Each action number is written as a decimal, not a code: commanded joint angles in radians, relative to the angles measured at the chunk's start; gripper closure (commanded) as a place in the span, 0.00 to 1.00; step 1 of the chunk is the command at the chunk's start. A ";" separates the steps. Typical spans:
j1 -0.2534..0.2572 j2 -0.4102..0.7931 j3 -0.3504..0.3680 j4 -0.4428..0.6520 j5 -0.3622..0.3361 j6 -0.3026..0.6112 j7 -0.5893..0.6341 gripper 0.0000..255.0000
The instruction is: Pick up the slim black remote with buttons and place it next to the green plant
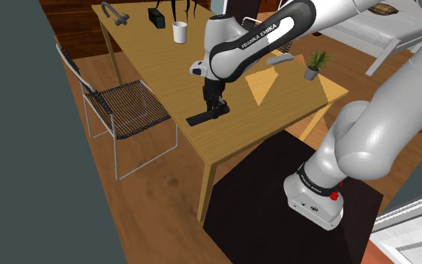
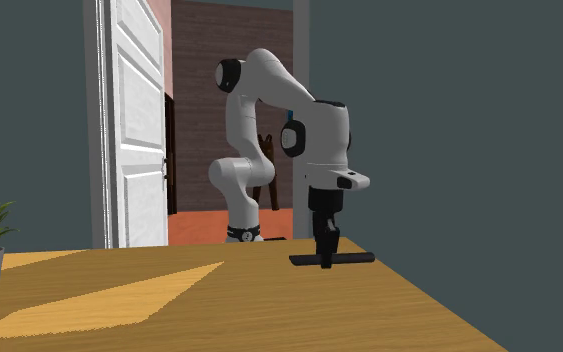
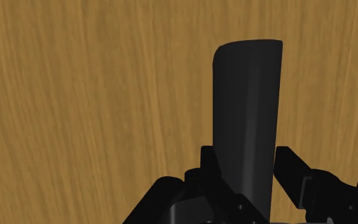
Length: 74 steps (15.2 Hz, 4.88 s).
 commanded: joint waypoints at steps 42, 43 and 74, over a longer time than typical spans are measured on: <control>-0.002 -0.219 0.014 0.356 -0.026 -0.581 0.032 1.00; -0.001 -0.220 0.014 0.369 -0.026 -0.594 0.032 1.00; -0.267 -0.515 -0.438 0.244 -0.348 -0.701 -0.567 1.00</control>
